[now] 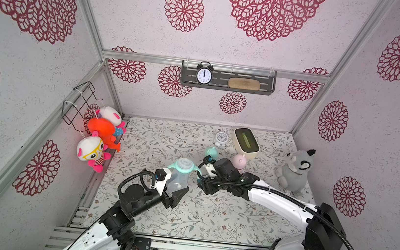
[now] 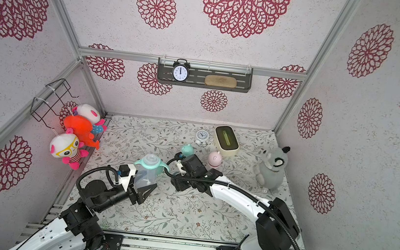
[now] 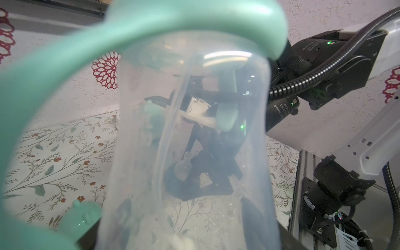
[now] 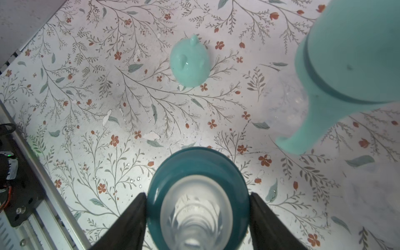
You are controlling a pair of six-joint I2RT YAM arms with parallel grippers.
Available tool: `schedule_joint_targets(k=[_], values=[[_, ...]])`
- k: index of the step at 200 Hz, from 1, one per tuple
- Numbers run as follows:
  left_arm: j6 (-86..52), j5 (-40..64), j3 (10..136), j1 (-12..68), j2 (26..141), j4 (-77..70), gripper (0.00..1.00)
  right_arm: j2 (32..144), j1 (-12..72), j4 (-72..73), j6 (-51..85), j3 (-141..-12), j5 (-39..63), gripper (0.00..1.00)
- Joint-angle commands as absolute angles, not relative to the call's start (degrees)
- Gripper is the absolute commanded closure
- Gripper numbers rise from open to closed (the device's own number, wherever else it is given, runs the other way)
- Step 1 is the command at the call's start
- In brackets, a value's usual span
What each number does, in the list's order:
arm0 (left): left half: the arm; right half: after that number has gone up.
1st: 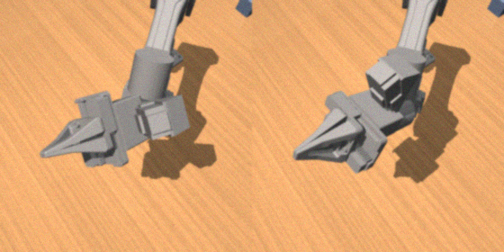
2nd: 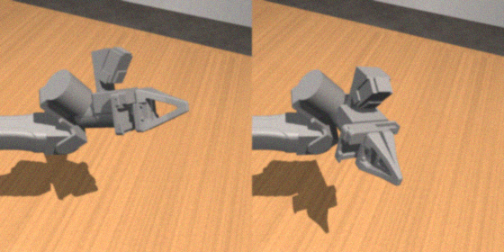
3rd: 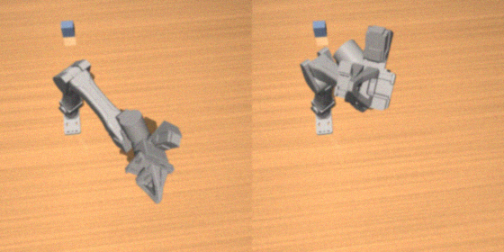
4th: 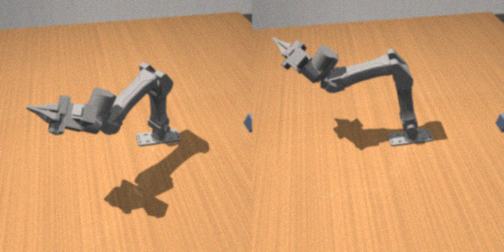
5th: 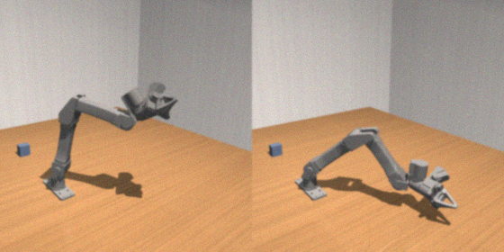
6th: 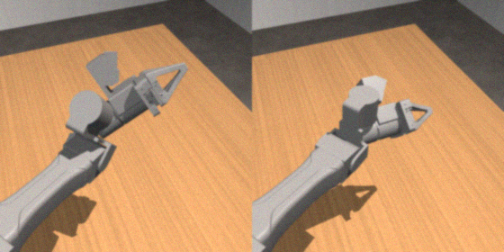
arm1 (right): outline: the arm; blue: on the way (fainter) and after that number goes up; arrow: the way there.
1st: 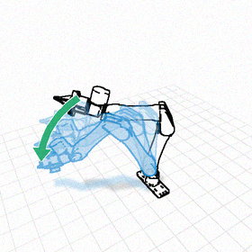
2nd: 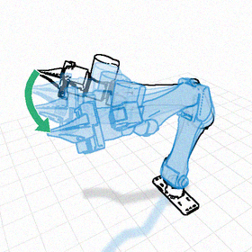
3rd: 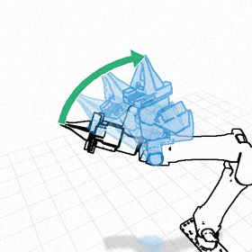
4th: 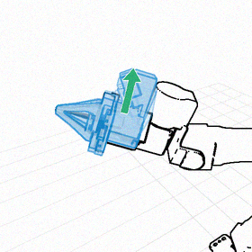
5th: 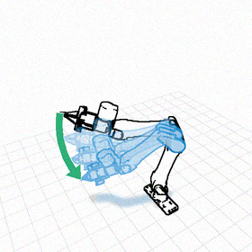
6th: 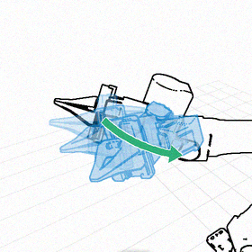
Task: Assemble the baby bottles
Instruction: Pick up the nipple from the center of the board, then adjust the handle of the baby bottle.
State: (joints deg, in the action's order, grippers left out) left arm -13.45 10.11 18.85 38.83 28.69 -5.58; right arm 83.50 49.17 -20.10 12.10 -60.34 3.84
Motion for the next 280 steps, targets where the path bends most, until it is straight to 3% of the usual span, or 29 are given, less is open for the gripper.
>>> schedule_joint_targets(k=[1, 85, 177, 280], values=[[-12.8, 10.1, 18.2, 38.8, 28.5, -9.1, 1.0, 78.8, 47.0, -24.1, 11.9, -60.8, 4.1, 0.53], [-13.8, 10.8, 19.6, 38.8, 32.9, -13.8, 1.0, 82.2, 47.0, -22.6, 11.4, -61.1, 9.1, 0.54], [-14.6, 4.8, 21.0, 38.8, 34.4, -17.1, 1.0, 87.4, 50.6, -16.8, 14.2, -59.1, 10.2, 0.56], [-12.4, 3.6, 17.8, 38.8, 27.8, -13.8, 1.0, 86.0, 50.8, -14.9, 17.7, -53.7, 9.1, 0.59]])
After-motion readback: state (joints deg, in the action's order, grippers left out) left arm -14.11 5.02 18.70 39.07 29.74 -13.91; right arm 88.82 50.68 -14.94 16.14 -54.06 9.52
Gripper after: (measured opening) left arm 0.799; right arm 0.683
